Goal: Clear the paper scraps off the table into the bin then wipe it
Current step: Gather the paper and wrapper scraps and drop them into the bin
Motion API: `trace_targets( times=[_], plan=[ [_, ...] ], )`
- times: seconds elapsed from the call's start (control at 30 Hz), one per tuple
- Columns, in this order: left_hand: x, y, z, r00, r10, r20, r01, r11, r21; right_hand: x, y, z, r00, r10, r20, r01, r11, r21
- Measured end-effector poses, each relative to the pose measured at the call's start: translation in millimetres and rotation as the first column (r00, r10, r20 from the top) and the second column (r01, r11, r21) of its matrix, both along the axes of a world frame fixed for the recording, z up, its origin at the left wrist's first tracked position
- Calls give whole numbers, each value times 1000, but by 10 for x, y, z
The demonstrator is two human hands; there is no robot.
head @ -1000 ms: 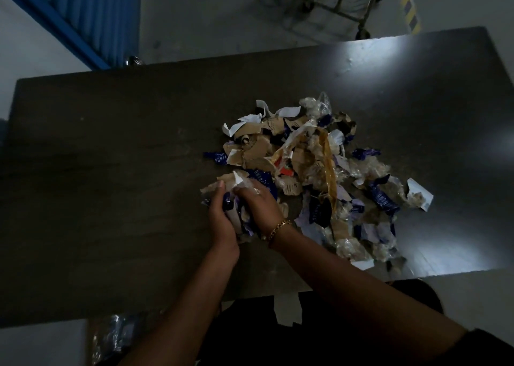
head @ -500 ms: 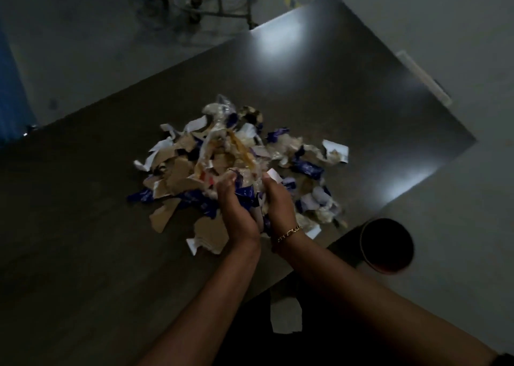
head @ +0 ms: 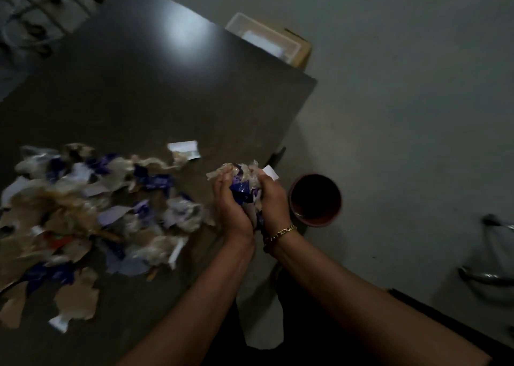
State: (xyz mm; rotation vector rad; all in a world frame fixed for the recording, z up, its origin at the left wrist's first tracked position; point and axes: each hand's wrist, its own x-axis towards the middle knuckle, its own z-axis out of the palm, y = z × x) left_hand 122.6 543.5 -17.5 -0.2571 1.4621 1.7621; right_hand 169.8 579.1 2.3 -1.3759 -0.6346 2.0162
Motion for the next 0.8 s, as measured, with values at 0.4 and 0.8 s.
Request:
trace_targets(
  times=[0.4, 0.8],
  plan=[
    [1568, 1180, -1254, 853, -428, 299, 462, 886, -49, 1776, 988, -1370, 924, -289, 252, 330, 934, -135],
    [1843, 1933, -4410, 712, -578, 400, 692, 674, -258, 2260, 1543, -4552, 847, -352, 398, 490, 807, -329]
  ],
)
